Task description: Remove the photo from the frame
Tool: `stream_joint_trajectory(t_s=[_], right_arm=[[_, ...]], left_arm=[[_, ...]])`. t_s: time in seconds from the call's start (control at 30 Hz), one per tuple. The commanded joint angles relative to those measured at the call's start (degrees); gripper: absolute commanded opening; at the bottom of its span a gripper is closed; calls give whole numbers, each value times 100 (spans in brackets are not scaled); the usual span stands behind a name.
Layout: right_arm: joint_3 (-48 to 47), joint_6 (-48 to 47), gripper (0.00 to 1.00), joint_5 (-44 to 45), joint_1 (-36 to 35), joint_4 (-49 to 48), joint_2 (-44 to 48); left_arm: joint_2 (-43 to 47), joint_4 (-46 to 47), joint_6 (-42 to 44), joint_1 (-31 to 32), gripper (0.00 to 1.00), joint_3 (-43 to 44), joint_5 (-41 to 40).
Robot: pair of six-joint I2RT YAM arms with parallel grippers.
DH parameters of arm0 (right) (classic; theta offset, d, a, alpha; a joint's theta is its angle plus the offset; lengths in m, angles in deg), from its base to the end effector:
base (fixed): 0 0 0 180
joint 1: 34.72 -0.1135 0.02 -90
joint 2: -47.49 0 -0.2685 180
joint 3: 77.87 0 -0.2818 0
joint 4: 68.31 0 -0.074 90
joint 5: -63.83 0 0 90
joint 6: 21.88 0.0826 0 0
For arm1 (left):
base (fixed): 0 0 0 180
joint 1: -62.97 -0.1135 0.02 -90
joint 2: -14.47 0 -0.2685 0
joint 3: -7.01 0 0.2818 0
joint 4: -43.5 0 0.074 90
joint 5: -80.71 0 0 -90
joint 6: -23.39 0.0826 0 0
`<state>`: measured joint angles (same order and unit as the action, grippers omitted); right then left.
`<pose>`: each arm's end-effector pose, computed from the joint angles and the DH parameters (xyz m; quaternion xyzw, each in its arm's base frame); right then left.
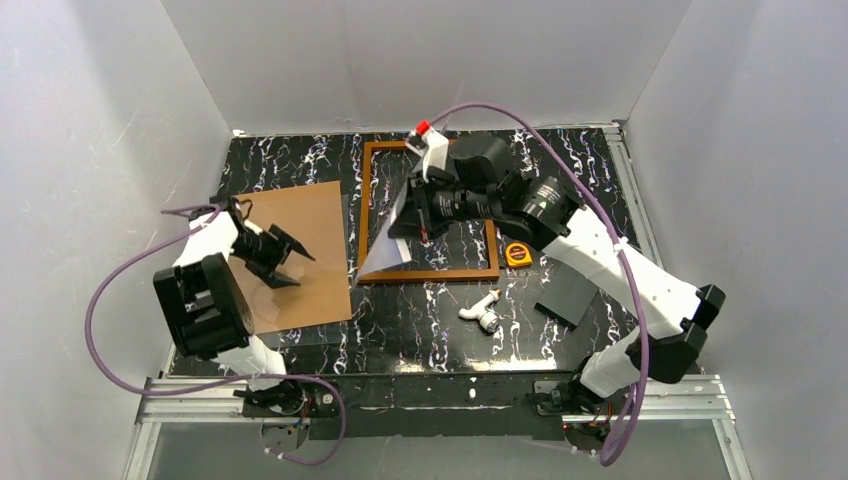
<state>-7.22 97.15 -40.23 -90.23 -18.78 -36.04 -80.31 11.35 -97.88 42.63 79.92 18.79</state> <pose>0.2012 0.3283 0.4411 -0.2555 0.7936 0.4408 0.3326 0.3794 0.0992 0.1572 -0.3342 0.8633 -0.2582 0.2763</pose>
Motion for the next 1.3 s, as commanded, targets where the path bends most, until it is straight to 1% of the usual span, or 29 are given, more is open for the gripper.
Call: stream_joint_trajectory(t_s=[0.0, 0.1, 0.17, 0.23, 0.3, 0.53, 0.63, 0.7, 0.83, 0.87, 0.93, 1.1, 1.27], right_arm=[[-1021, -488, 1, -571, -41, -390, -621], [-1948, -521, 1, -764, -105, -275, -1338], [-2719, -441, 1, -937, -145, -191, -1838], [-3187, -367, 1, -1027, -193, -165, -2110], [-3317, -301, 1, -1076, -239, -295, -2179], [-2804, -216, 1, -1561, -306, -1130, -1945], [-2340, -101, 1, -1635, -353, -1687, -1739], [-1774, 105, 1, -1535, -358, -2117, -1550], [43, 789, 1, -1424, -361, -3555, -1239], [624, 1140, 1, -1356, -349, -3980, -1240], [1253, 1592, 1, -1334, -309, -4614, -1428], [2158, 2449, 1, -1314, -241, -5730, -2003], [2617, 3303, 1, -1384, -41, -6362, -2660]], left_arm=[[1122, -585, -268, 355, 64, 580, 616], [1849, -628, -571, 543, 65, 1141, 478], [2112, -638, -824, 562, 65, 1613, 435], [2290, -748, -913, 566, 65, 2065, 339], [2429, -841, -951, 564, 66, 2429, 276], [2705, -1136, -944, 560, 70, 3188, 229], [2799, -1242, -863, 563, 71, 3379, 213], [2838, -1325, -788, 565, 72, 3471, 185], [2888, -1415, -674, 560, 73, 3428, 179], [2893, -1412, -684, 558, 74, 3353, 207], [2885, -1395, -701, 564, 74, 3211, 316], [2928, -1309, -681, 575, 74, 2740, 543], [3016, -1297, -553, 685, 74, 2229, 675]])
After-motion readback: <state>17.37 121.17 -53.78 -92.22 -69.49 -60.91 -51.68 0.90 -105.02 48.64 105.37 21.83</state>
